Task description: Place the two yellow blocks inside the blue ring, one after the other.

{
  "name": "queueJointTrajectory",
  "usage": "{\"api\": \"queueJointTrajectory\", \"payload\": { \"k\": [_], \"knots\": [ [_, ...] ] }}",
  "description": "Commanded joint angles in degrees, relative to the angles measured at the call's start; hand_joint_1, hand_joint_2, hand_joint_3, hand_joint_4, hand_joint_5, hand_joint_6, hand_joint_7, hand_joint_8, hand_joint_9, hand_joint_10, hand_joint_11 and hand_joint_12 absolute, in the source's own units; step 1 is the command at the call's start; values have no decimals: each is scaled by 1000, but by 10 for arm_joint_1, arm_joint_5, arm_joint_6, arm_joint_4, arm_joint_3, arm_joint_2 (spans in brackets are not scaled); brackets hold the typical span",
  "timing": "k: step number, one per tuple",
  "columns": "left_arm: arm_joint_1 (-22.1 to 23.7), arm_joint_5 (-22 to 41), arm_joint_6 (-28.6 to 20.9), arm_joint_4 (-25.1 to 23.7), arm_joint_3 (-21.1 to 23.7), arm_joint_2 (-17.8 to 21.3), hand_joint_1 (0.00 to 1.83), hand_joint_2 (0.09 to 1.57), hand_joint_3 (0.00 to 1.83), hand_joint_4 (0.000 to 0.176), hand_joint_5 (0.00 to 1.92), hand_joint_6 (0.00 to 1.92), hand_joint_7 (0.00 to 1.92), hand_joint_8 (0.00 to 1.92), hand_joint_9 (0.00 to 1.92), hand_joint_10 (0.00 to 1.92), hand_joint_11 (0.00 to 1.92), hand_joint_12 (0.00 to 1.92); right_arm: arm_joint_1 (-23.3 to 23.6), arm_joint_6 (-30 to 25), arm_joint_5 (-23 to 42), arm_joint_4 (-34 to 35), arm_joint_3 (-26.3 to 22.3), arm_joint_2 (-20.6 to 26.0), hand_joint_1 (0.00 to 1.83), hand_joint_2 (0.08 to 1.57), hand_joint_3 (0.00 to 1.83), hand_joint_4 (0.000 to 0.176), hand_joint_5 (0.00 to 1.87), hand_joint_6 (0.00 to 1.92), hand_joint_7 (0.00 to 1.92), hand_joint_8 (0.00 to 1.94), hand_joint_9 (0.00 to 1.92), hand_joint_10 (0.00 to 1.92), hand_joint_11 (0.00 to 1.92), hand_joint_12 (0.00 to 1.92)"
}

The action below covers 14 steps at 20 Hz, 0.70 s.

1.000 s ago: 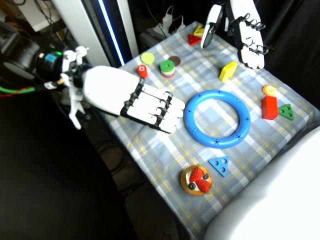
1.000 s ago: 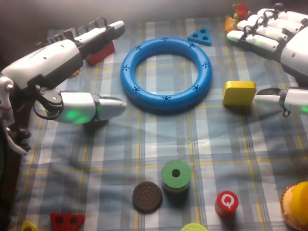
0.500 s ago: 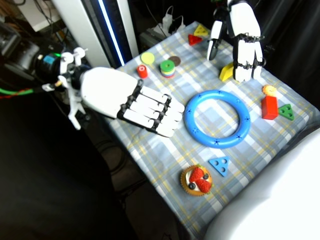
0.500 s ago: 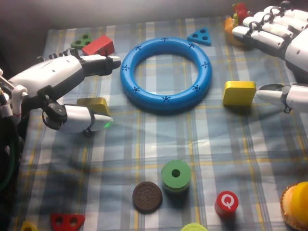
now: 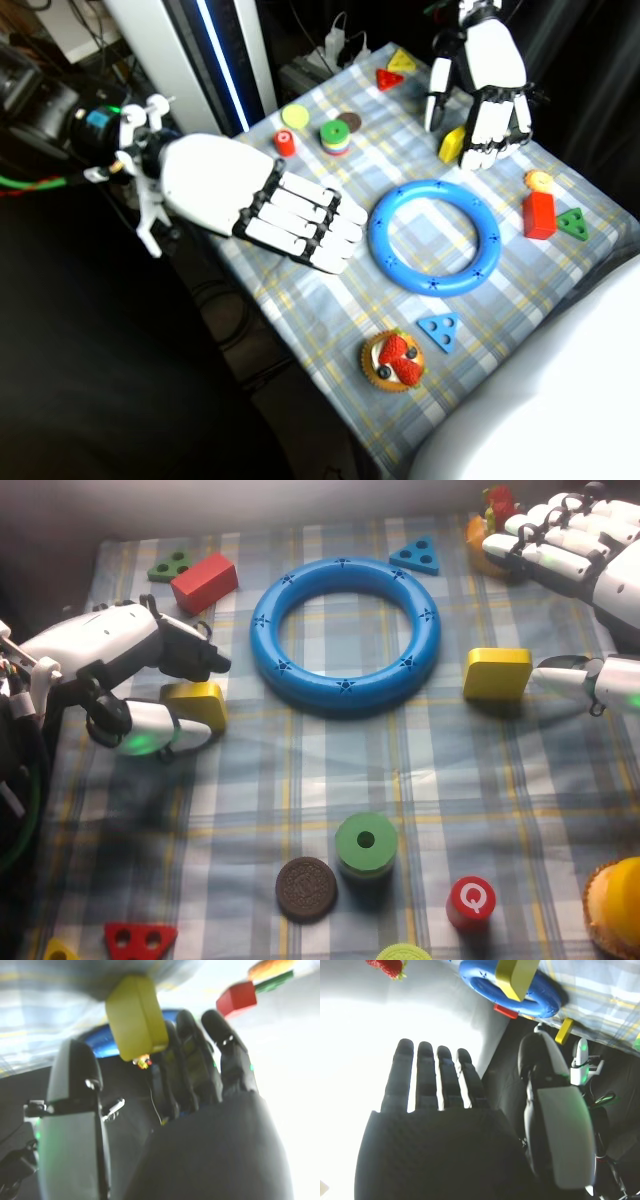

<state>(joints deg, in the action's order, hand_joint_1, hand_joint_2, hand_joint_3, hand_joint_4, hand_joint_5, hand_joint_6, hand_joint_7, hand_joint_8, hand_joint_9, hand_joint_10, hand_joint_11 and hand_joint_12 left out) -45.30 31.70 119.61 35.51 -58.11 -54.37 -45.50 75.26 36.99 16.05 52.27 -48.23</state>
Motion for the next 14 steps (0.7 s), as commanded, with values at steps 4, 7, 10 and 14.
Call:
{"api": "queueJointTrajectory", "payload": {
  "k": [4,7,10,14],
  "knots": [
    [2,47,11,7,-10,-11,1175,1183,0,0,838,1053,871,1217,800,582,59,1697,2,0,73,-3,-1,3,516,1294,5,0,0,0,0,0,0,0,0,0],
    [5,45,12,8,-15,-16,1213,1167,0,0,900,940,889,1338,713,1283,240,1913,2,-1,73,-2,-1,3,545,1287,1,0,0,0,0,0,0,0,0,0],
    [11,46,16,8,-17,-19,1212,1168,0,0,887,964,894,1332,699,1326,207,1915,1,-2,75,-2,-1,3,572,1276,0,0,0,0,0,0,0,0,0,0],
    [34,63,17,-16,-8,-18,1242,1155,1,0,933,829,903,1362,692,1354,243,1888,-1,-4,79,-2,-3,6,552,1273,0,0,0,0,0,0,0,0,0,0]
  ]
}}
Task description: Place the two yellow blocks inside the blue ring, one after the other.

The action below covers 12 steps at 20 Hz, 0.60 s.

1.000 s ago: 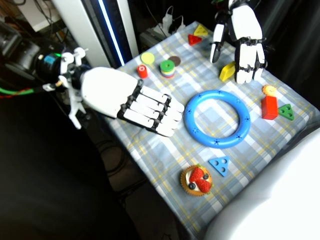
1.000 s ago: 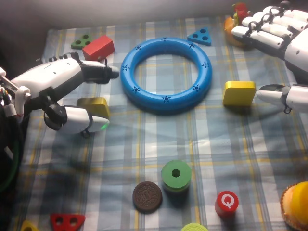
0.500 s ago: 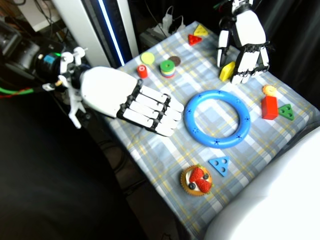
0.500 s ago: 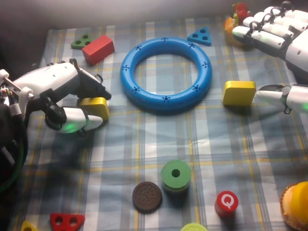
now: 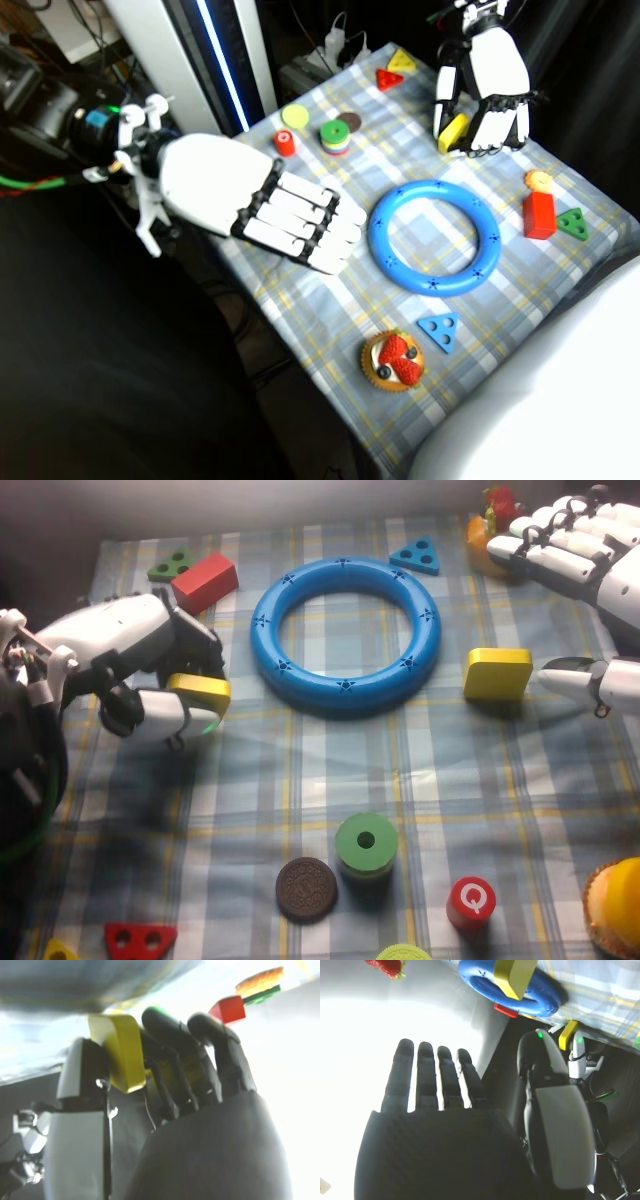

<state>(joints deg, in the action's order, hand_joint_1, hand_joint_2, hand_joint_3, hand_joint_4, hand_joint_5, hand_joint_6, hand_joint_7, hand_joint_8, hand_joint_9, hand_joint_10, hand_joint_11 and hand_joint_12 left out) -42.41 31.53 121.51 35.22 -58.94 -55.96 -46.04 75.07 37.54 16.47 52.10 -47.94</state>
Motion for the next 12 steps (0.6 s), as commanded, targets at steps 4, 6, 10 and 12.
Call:
{"api": "queueJointTrajectory", "payload": {
  "k": [4,6,10,12],
  "knots": [
    [53,52,-2,-42,-16,-29,1224,1195,2,0,873,906,819,1528,630,1820,377,1921,4,-2,76,-6,-2,4,538,1290,3,0,0,0,0,0,0,0,0,0],
    [82,35,-2,-52,-33,-50,1100,1157,5,0,898,1110,778,1795,718,1917,535,1921,4,-3,76,-6,-2,4,547,1287,2,0,0,0,0,0,0,0,0,0],
    [126,11,-2,-53,-65,-84,1242,1148,0,0,945,841,920,1338,711,1489,273,1921,4,-3,77,-6,-2,4,516,1289,2,5,0,0,0,0,0,0,0,0],
    [143,1,-2,-51,-80,-102,1244,1151,0,0,961,771,903,1399,893,1685,672,1921,4,-3,77,-6,-2,4,532,1283,0,3,0,0,0,0,0,0,14,6]
  ]
}}
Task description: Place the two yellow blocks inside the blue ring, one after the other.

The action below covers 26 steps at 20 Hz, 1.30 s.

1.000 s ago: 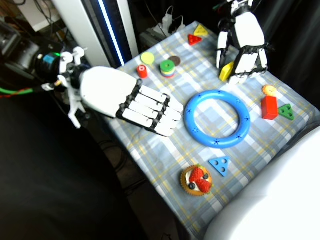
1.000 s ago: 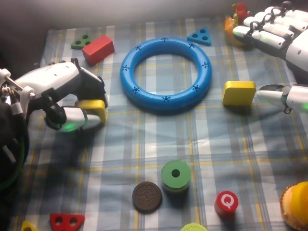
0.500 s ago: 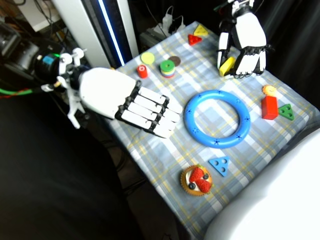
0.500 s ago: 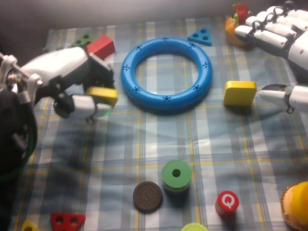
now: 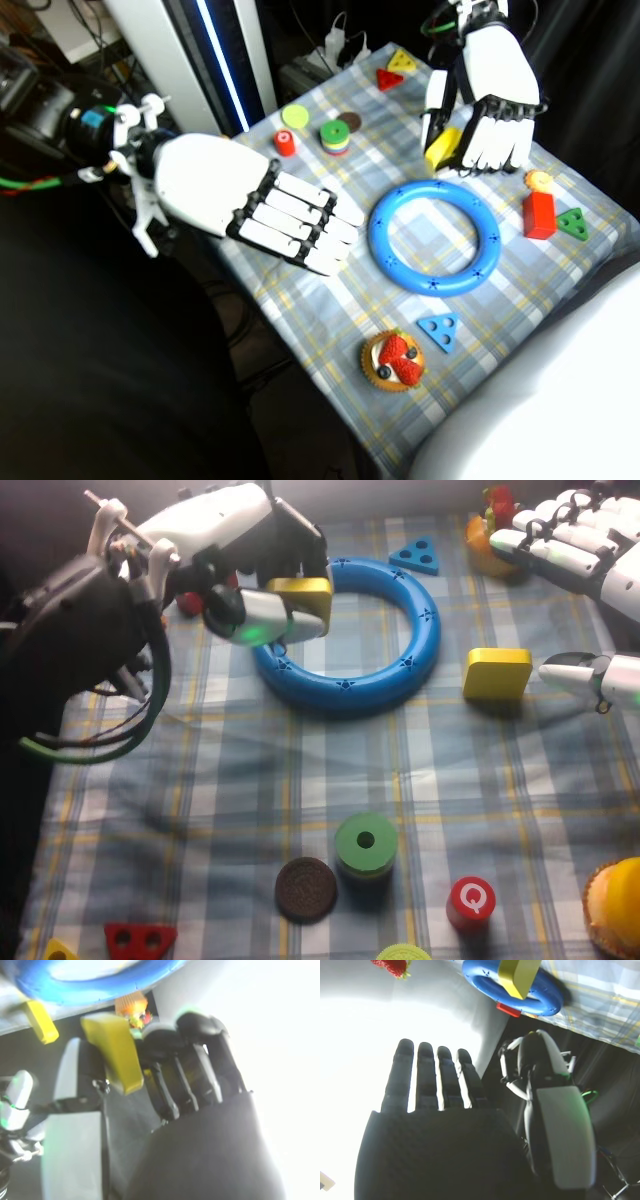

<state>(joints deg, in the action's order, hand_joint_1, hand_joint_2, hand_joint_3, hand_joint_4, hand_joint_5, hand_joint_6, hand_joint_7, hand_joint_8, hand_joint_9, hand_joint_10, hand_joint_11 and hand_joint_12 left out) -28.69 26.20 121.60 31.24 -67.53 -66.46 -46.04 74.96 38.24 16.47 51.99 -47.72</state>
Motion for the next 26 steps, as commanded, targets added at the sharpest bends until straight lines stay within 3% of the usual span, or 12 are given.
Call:
{"api": "queueJointTrajectory", "payload": {
  "k": [1,4,5,7,8,9,11,14,16,19,21,26],
  "knots": [
    [16,45,-3,-8,-7,-11,1245,1152,0,0,962,758,896,1416,911,1783,772,1921,4,-1,70,-6,0,0,537,1281,0,3,0,0,0,0,0,0,16,8],
    [32,20,-3,9,-45,-47,1242,1152,0,0,989,758,872,1439,783,1769,448,1921,4,-1,70,-6,2,-4,509,1289,0,0,0,0,0,0,0,0,10,176],
    [37,8,-3,16,-59,-59,1239,1161,3,0,908,885,896,1395,743,1599,296,1921,4,-1,70,-6,3,-6,523,1286,0,0,0,0,0,0,0,0,1,208],
    [43,-18,19,52,-92,-86,1183,1249,12,0,694,1368,731,1459,699,1874,510,1921,4,-1,70,-7,4,-8,513,1281,0,0,0,0,0,0,0,0,0,207],
    [44,-27,46,77,-102,-97,1265,1232,1,0,497,903,742,1413,596,1704,416,1921,4,-1,70,-7,4,-8,536,1274,0,0,0,0,0,0,0,0,0,304],
    [44,-33,78,104,-110,-105,1025,1183,0,0,395,572,542,1112,439,1499,228,1921,4,-1,70,-8,5,-8,526,1275,0,0,0,0,0,0,0,0,0,273],
    [43,-43,95,125,-123,-117,875,1175,0,0,323,259,446,458,245,1021,8,1789,4,-1,70,-9,6,-9,503,1276,1,0,0,0,0,0,0,0,0,16],
    [41,-47,95,135,-131,-123,813,1109,0,72,245,44,225,68,2,802,0,1677,4,-1,70,-9,6,-10,499,1274,0,0,0,0,0,0,0,0,0,0],
    [39,-44,95,133,-126,-120,826,1077,0,81,248,14,196,15,0,635,0,1515,4,-1,70,-9,6,-10,508,1279,1,0,0,0,0,0,0,0,0,0],
    [37,-23,90,119,-101,-102,784,1104,3,66,249,4,188,1,0,551,0,1224,4,-2,70,-9,7,-12,434,1287,5,0,0,0,0,0,0,0,0,0],
    [34,-3,51,80,-78,-82,584,1220,6,91,239,0,185,0,83,352,0,1076,4,-7,68,-9,11,-16,421,1293,5,0,0,0,0,0,0,0,0,0],
    [21,65,-30,-13,-9,-25,373,1369,14,59,212,3,182,1,149,137,0,1075,4,-29,52,-9,29,-35,655,1267,0,0,0,0,0,0,0,0,7,3]
  ]
}}
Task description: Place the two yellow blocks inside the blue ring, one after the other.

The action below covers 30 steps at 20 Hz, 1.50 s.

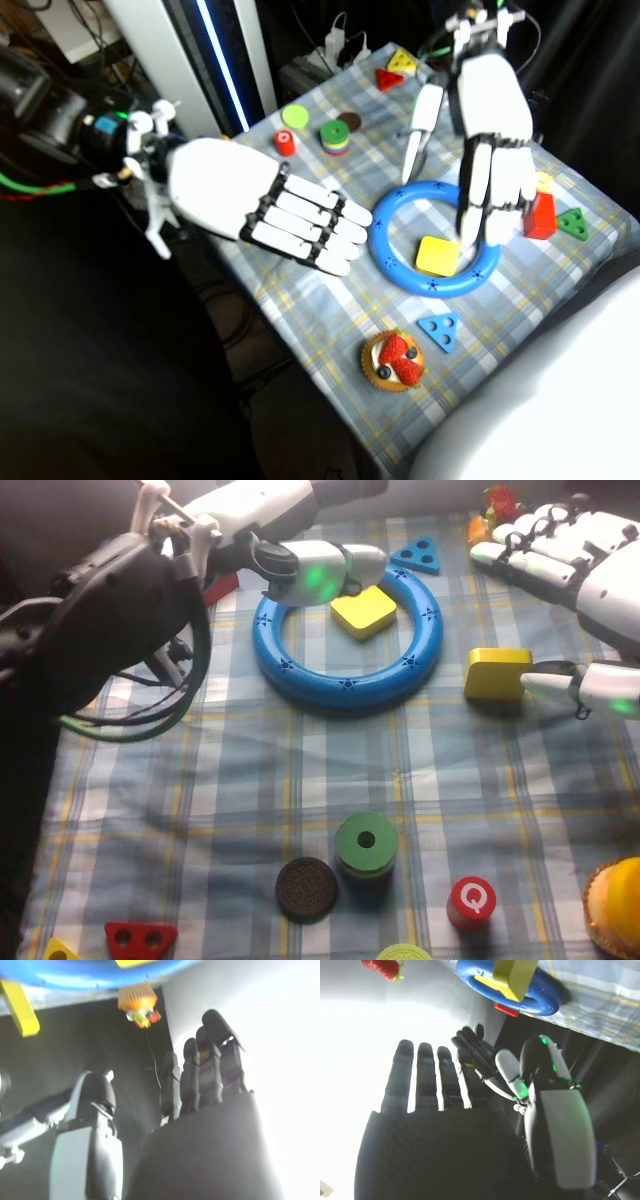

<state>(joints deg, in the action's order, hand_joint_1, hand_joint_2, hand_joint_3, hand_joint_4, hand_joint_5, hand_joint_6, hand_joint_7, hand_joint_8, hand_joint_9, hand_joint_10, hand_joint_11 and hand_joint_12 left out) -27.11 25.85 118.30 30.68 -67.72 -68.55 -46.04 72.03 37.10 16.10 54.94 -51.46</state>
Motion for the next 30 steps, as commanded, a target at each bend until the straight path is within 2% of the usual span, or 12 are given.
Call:
{"api": "queueJointTrajectory", "payload": {
  "k": [1,5,8,10,13,14,15,16,18,23,27,30],
  "knots": [
    [0,84,-16,-27,7,8,371,1374,13,58,211,3,182,1,148,135,0,1084,4,-5,59,-5,4,-3,666,1266,0,0,0,0,0,0,0,0,8,4],
    [-19,142,-56,-74,54,49,370,1376,11,57,211,3,182,1,147,134,0,1089,4,-10,42,-1,20,-22,670,1265,0,0,0,0,0,0,0,0,8,5],
    [-41,187,-99,-102,82,78,458,1407,0,21,207,8,193,3,123,67,0,434,4,-10,24,10,36,-41,696,1235,8,0,164,35,227,38,208,97,0,1228],
    [-46,199,-99,-105,90,84,463,1408,0,14,216,7,202,3,131,56,0,380,4,-10,17,17,43,-49,691,1249,9,0,196,43,275,46,248,133,0,1337],
    [-57,220,-100,-107,102,94,489,1409,0,11,210,4,201,2,133,28,0,527,6,-10,3,30,61,-67,835,1271,1,0,438,266,589,403,302,1024,0,1716],
    [-62,227,-103,-108,106,98,506,1406,0,7,209,2,206,2,143,26,0,600,11,-10,-6,34,70,-76,815,1292,3,0,437,446,579,663,333,1146,54,1763],
    [-66,232,-105,-107,108,101,523,1402,0,3,221,4,212,2,147,23,0,685,16,-10,-15,38,80,-85,1064,1318,3,0,453,1356,724,1310,483,1268,297,1825],
    [-68,234,-108,-107,108,102,521,1410,1,0,225,3,211,1,144,20,0,732,19,-10,-20,40,85,-90,1127,1305,0,0,517,1477,774,1435,682,1402,614,1856],
    [-71,237,-111,-105,108,105,520,1411,0,0,227,1,213,0,152,19,0,852,27,-11,-29,44,96,-100,1176,1293,0,0,622,1290,746,1663,895,1825,1020,1918],
    [-75,226,-111,-93,102,113,559,1385,0,0,273,4,240,2,174,18,0,918,51,-16,-26,27,88,-87,1177,1279,0,0,626,1332,785,1552,768,1617,760,1915],
    [-63,201,-111,-86,83,102,449,1404,0,33,230,1,200,1,123,6,0,703,84,-57,-6,-29,81,-68,1313,1301,1,0,518,1420,693,1503,616,1730,502,1864],
    [-58,189,-111,-83,71,91,557,1370,0,25,279,7,250,5,186,23,0,939,114,-57,-7,-47,89,-75,1181,1303,2,0,597,1289,725,1691,755,1812,756,1920]
  ]
}}
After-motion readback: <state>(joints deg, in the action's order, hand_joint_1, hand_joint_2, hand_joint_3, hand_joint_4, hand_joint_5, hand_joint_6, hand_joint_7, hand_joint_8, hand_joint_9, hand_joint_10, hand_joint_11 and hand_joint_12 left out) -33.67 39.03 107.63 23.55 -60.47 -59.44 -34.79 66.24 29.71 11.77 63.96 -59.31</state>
